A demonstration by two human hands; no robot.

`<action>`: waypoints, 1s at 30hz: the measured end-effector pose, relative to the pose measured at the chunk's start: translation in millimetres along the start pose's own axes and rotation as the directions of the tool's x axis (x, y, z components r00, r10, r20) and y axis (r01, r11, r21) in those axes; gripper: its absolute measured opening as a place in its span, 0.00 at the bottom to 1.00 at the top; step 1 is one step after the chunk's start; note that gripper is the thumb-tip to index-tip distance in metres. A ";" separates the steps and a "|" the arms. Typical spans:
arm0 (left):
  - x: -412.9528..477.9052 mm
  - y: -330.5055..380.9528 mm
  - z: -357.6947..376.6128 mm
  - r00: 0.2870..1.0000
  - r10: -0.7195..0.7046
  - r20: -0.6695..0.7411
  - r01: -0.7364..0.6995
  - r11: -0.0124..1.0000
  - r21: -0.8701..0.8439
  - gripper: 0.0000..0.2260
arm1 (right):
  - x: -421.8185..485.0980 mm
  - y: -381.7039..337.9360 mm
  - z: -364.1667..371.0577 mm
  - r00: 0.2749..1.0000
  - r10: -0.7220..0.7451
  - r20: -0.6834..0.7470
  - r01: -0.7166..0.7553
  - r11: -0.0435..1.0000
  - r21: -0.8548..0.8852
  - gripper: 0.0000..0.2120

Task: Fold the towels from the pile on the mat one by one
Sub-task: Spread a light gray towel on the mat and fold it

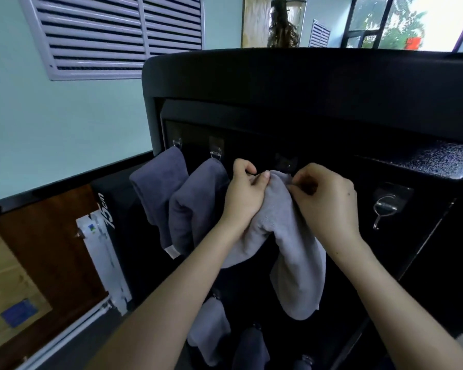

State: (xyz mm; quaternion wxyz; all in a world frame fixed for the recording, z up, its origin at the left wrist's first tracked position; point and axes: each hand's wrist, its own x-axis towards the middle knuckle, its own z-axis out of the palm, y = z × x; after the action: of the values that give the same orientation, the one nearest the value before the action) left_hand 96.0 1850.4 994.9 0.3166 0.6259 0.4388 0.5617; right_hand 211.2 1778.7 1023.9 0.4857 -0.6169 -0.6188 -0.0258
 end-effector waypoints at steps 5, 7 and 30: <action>-7.1 -8.1 4.1 0.994 0.048 -0.093 -0.047 0.999 0.022 0.11 | -17.9 8.9 1.3 0.971 -0.186 -0.153 0.177 0.982 -0.070 0.05; -6.6 -7.9 3.5 0.995 0.044 -0.085 -0.039 0.998 0.058 0.11 | -22.2 10.6 -0.4 0.947 -0.265 -0.182 0.253 0.963 -0.088 0.07; -22.9 -9.9 4.0 0.955 -0.261 0.140 0.284 0.941 -0.182 0.17 | -45.9 20.0 30.3 0.995 -0.024 0.097 -0.002 0.966 0.260 0.23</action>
State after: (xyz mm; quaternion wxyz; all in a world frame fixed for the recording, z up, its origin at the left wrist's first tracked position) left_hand 98.4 1834.2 975.7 0.4772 0.5551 0.4436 0.5171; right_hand 199.0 1768.7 967.6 0.5310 -0.5449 -0.6436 0.0835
